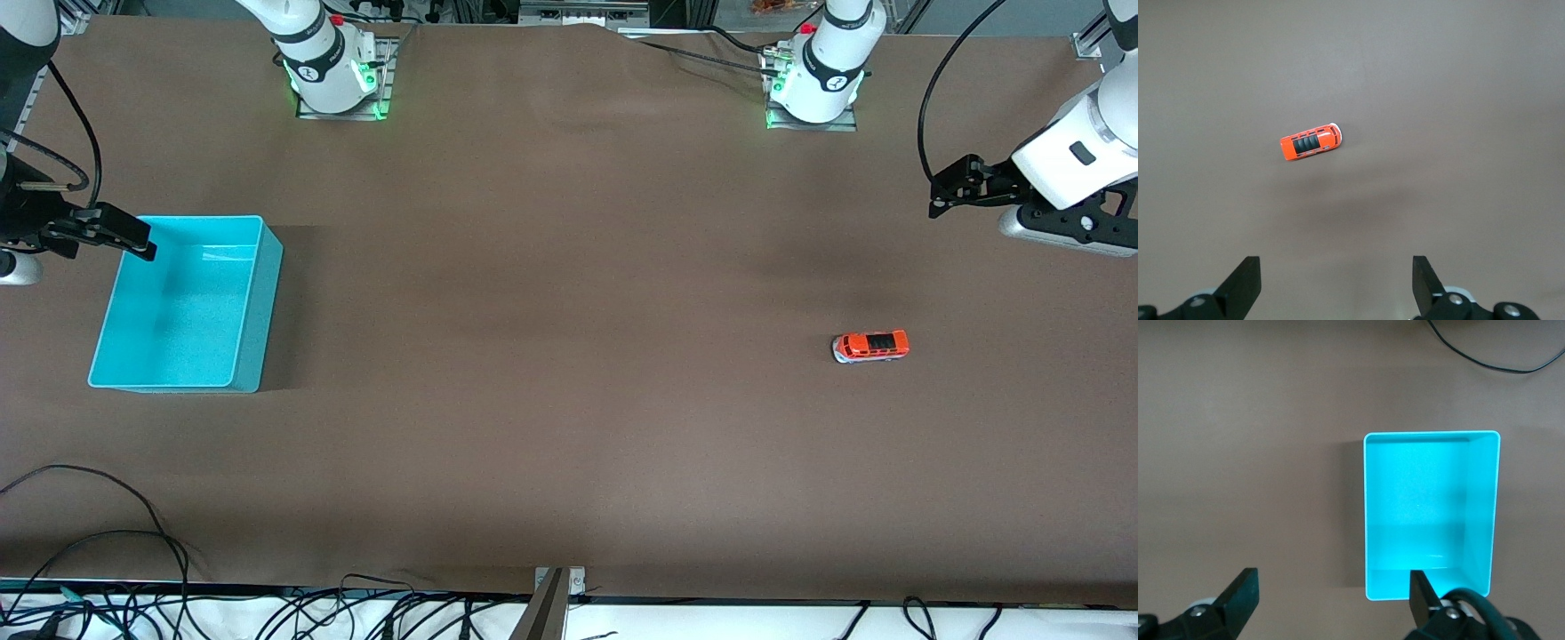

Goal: Wind up bus and store in blue box

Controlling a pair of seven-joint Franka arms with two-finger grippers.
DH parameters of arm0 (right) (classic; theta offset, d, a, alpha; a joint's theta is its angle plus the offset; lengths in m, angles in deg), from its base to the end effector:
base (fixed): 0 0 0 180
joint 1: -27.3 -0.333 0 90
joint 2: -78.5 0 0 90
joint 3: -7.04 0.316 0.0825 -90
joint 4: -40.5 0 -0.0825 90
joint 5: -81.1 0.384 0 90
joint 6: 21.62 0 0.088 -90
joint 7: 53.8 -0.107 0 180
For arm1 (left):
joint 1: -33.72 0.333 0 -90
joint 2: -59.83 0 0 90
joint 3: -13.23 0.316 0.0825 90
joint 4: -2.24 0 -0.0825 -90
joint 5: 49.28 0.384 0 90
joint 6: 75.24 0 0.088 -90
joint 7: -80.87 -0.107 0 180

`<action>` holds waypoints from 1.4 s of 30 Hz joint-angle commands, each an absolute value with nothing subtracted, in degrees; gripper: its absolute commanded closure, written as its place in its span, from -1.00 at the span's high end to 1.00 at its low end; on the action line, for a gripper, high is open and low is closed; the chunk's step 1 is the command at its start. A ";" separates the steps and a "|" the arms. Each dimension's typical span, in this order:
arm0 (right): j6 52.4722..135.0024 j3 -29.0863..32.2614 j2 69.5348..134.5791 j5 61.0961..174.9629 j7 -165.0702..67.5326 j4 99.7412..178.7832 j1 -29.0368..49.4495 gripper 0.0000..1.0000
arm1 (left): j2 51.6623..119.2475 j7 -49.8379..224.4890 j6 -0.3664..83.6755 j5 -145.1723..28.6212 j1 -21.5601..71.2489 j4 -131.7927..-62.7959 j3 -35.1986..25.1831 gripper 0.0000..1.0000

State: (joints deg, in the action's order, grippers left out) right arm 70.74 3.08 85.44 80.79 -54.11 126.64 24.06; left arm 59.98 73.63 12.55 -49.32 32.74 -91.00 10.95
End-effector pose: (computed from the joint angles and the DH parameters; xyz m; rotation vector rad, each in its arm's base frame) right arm 0.5945 -0.0056 0.5905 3.1277 -0.0270 -0.0193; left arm 0.5478 -0.0313 0.5934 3.1205 -0.2867 -0.1531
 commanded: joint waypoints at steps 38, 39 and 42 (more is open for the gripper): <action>70.23 3.17 85.36 81.54 -54.42 125.84 23.96 1.00 | 72.66 22.27 19.23 -46.03 35.65 -92.15 10.77 1.00; 70.23 3.17 85.36 81.54 -54.42 125.85 23.96 1.00 | 73.27 20.51 20.54 -46.03 36.09 -92.59 10.77 1.00; 70.14 3.17 85.36 81.54 -54.42 125.84 23.96 1.00 | 75.64 14.45 23.62 -46.12 36.97 -93.38 10.77 1.00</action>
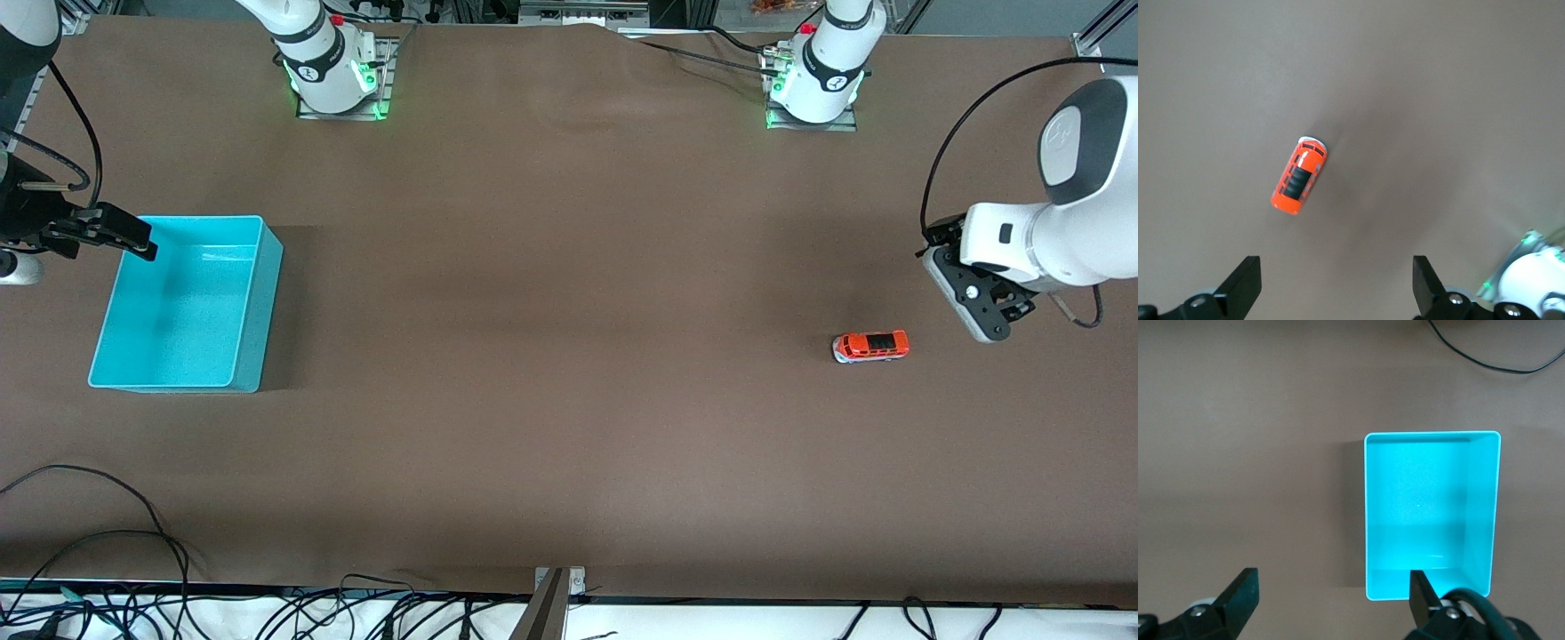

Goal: Wind up bus and store in blue box

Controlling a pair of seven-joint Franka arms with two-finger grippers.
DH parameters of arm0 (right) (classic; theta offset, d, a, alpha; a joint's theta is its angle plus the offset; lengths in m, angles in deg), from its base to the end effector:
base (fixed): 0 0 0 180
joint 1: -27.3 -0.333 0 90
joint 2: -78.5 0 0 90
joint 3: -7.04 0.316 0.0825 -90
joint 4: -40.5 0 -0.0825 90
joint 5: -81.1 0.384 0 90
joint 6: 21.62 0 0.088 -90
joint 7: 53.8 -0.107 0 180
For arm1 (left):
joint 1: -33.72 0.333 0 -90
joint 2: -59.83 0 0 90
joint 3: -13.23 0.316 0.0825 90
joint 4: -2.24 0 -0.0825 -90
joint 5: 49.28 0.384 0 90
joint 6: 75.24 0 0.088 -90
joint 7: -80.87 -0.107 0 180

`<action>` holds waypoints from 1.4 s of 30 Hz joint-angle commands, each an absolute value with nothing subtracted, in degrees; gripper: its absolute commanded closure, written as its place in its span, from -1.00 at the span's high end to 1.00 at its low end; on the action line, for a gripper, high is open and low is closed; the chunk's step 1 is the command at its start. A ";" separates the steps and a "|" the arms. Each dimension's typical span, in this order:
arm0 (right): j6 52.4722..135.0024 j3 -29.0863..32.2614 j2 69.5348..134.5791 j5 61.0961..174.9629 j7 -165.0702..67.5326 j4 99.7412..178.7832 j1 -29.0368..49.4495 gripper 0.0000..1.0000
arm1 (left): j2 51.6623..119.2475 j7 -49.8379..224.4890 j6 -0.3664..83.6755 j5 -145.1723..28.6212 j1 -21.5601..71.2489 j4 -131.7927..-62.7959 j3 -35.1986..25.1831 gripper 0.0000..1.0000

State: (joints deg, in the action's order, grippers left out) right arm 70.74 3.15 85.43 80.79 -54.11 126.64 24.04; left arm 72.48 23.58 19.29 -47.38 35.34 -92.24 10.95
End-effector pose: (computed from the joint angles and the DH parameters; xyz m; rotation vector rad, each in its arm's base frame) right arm 0.5945 -0.0047 0.5906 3.1279 -0.0246 -0.0190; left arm 0.6035 -0.0019 0.4655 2.6570 -1.4822 -0.3127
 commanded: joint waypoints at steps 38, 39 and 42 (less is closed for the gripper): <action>70.31 3.17 85.36 81.54 -54.42 125.76 23.96 1.00 | 89.10 -12.38 56.50 -43.22 39.61 -108.32 10.77 1.00; 70.31 3.17 85.36 81.54 -54.42 125.84 23.96 1.00 | 89.19 -12.38 56.94 -43.13 39.52 -108.67 10.77 1.00; 70.31 3.17 85.36 81.54 -54.42 125.76 23.96 1.00 | 89.80 -12.38 57.91 -43.13 39.69 -109.29 10.77 1.00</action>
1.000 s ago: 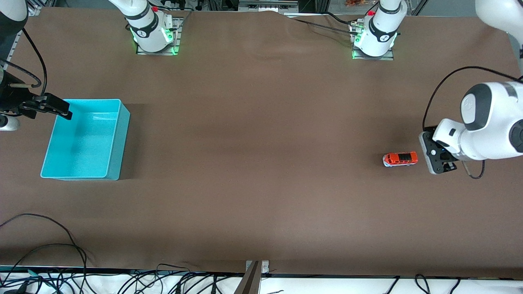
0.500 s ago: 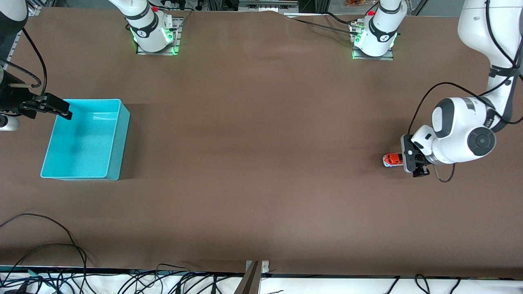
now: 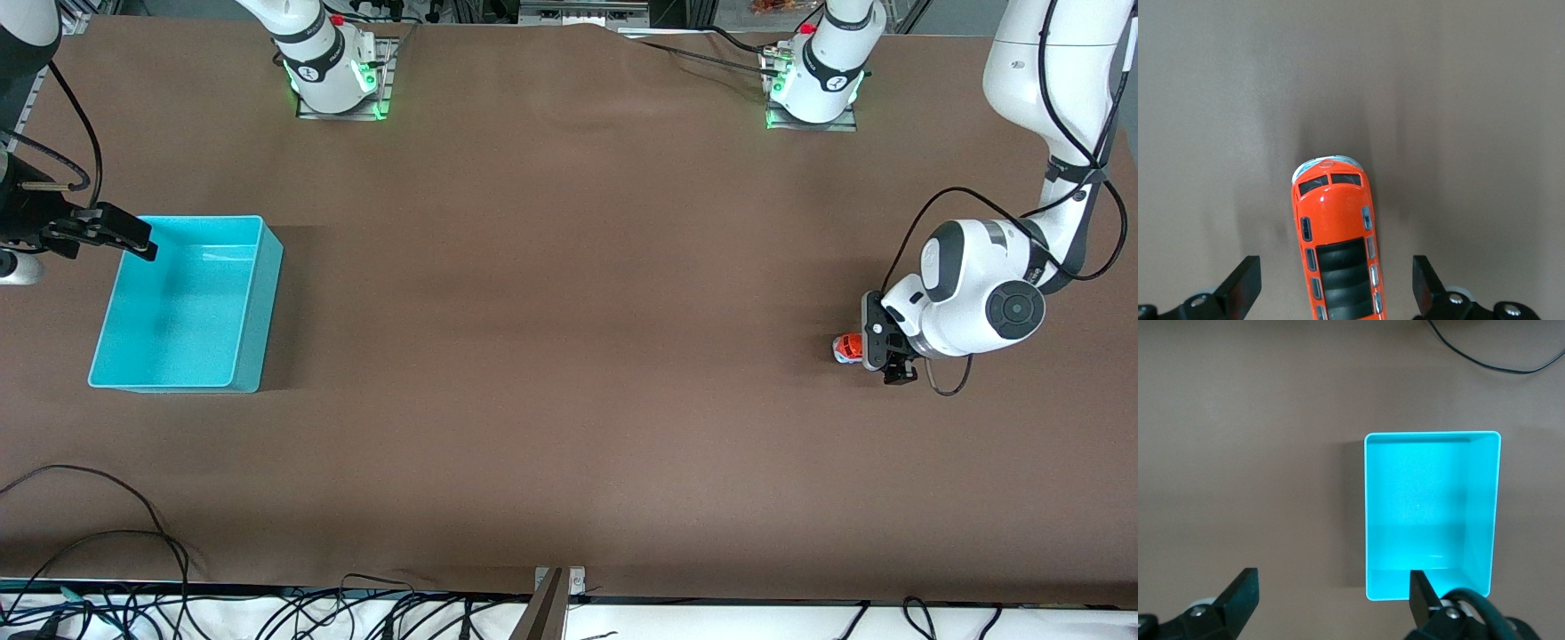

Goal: Wind up bus and store in blue box

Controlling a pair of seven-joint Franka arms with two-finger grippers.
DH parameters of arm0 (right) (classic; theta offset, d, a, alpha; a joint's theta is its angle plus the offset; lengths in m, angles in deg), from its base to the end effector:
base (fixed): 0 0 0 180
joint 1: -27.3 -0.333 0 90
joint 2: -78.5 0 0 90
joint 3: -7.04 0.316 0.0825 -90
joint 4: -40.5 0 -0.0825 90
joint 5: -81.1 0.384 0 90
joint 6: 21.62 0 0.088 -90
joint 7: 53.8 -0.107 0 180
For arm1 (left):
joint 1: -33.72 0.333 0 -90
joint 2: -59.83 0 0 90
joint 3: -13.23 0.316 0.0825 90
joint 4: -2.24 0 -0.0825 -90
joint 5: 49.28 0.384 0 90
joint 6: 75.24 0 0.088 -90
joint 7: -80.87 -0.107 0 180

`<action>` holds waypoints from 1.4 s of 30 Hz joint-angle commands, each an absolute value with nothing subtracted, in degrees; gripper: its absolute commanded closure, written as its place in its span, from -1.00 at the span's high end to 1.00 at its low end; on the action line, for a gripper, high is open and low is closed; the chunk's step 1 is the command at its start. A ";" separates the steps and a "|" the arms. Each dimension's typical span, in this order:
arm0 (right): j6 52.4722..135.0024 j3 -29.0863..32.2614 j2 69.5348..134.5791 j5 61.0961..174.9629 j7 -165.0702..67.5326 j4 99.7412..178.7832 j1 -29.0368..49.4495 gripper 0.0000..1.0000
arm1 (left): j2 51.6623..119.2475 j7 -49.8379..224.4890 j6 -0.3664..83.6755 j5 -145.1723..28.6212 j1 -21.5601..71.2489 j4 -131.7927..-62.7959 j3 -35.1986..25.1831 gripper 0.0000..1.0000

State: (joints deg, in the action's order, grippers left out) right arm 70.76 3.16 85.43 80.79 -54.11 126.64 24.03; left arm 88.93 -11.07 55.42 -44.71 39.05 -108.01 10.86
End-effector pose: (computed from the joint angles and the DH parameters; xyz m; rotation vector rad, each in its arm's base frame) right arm 0.5945 -0.0045 0.5907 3.1279 -0.0240 -0.0185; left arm 0.6085 0.0341 0.2126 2.1176 -2.1932 -0.1962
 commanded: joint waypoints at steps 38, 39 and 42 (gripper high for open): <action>70.40 3.17 85.36 81.54 -54.42 125.84 23.96 1.00 | 89.63 -12.47 61.60 -39.79 39.25 -111.31 10.33 -0.62; 70.40 3.08 85.36 81.54 -54.42 125.76 23.96 1.00 | 89.63 -12.47 61.77 -39.79 39.26 -111.31 10.33 -0.62; 70.40 3.17 85.36 81.54 -54.50 125.84 23.96 1.00 | 89.72 -12.47 63.26 -39.88 39.78 -112.45 10.33 -0.62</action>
